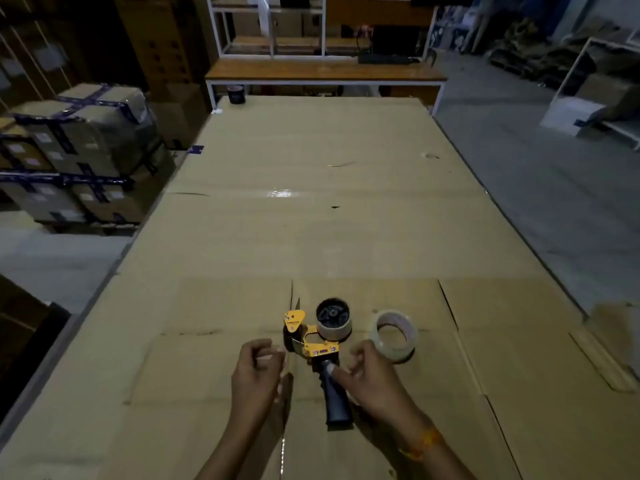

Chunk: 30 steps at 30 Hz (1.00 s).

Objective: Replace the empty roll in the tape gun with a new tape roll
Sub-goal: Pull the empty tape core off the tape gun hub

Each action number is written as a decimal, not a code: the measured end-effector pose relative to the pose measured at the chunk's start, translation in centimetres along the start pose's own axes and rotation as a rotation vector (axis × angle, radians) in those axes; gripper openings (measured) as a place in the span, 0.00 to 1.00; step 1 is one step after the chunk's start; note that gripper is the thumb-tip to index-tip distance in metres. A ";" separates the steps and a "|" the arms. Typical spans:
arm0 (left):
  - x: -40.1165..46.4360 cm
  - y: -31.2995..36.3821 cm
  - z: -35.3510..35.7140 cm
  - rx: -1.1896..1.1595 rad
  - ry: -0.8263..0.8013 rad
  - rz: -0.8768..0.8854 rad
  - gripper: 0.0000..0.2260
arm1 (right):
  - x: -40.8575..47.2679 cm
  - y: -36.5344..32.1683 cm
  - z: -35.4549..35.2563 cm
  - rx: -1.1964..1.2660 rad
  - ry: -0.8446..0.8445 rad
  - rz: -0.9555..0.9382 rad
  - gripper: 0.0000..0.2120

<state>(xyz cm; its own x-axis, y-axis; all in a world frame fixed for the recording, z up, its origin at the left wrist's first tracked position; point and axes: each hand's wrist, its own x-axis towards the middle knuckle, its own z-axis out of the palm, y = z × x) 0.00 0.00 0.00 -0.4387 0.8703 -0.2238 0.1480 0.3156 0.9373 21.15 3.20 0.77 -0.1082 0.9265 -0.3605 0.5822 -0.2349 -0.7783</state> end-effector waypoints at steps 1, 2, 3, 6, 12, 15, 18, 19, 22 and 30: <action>0.1 0.0 0.3 -0.063 -0.007 -0.008 0.03 | 0.4 0.2 0.6 -0.004 -0.057 0.060 0.21; -0.2 0.6 0.6 -0.062 -0.032 -0.049 0.02 | 0.7 0.2 1.1 -0.012 -0.103 0.123 0.23; -0.2 0.6 0.9 -0.068 -0.071 -0.072 0.05 | 1.1 0.7 1.7 -0.006 -0.158 0.156 0.24; -0.4 0.3 1.9 -0.008 -0.145 -0.155 0.09 | 1.7 1.5 2.7 0.236 -0.301 0.261 0.14; -0.9 -1.0 3.3 0.138 -0.218 -0.239 0.15 | 1.0 2.4 4.0 0.458 -0.262 0.239 0.08; -0.8 -1.1 3.6 0.145 -0.224 -0.252 0.17 | 0.4 2.7 4.7 0.319 -0.201 0.218 0.20; -0.9 -0.6 3.8 0.081 -0.301 -0.261 0.13 | -0.5 2.7 5.0 0.275 -0.174 0.184 0.18; -0.9 -0.5 3.9 0.015 -0.305 -0.283 0.10 | -0.8 2.3 4.9 0.262 -0.176 0.177 0.16; -1.2 -0.2 4.0 -0.143 -0.289 -0.337 0.07 | -1.7 1.3 4.5 0.226 -0.179 0.132 0.16; -1.7 0.0 4.3 -0.400 -0.179 -0.562 0.11 | -2.7 -0.6 4.4 0.079 -0.205 -0.026 0.18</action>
<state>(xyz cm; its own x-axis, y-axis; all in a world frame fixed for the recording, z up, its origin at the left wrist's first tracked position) 4.56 0.17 -0.80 -0.1960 0.6758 -0.7106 -0.4098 0.6019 0.6854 17.51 -0.44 -0.07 -0.2890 0.8552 -0.4302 0.5130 -0.2410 -0.8238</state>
